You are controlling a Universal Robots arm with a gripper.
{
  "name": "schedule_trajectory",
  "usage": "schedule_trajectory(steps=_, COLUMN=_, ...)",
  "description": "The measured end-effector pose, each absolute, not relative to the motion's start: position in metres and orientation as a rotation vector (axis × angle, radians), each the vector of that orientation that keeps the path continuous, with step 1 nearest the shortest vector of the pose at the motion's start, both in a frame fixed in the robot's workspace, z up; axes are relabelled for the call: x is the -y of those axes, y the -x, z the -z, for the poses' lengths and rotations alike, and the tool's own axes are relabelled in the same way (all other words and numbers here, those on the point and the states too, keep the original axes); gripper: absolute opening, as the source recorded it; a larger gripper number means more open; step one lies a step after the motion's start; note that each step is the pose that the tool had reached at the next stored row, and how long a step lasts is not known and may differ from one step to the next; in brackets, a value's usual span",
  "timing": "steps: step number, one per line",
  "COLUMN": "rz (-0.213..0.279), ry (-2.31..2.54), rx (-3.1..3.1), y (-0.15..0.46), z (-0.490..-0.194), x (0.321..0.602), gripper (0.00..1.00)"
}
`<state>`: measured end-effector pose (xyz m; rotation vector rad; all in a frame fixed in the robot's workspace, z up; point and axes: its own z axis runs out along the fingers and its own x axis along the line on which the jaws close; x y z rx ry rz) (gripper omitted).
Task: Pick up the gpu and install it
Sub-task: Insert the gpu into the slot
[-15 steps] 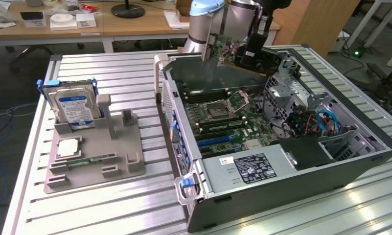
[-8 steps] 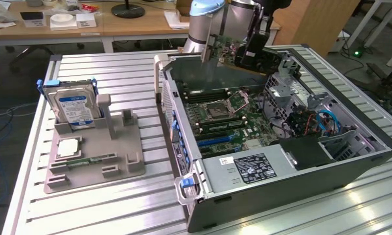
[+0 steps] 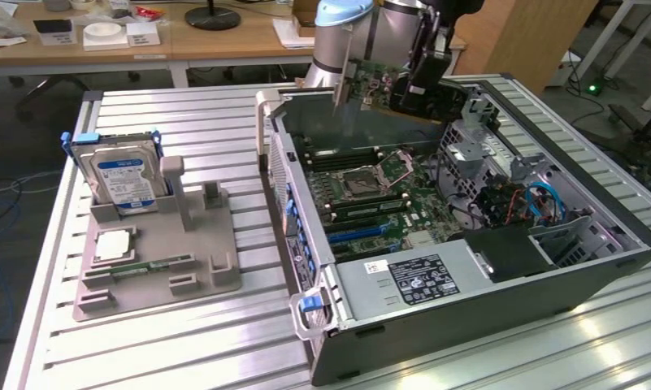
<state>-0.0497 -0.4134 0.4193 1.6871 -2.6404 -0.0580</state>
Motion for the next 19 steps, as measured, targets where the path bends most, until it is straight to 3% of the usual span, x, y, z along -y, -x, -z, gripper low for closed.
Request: schedule_trajectory(steps=19, rz=0.056, ry=-1.949, rx=2.448, y=0.0497, z=-0.4193, x=0.4134, gripper=0.28)
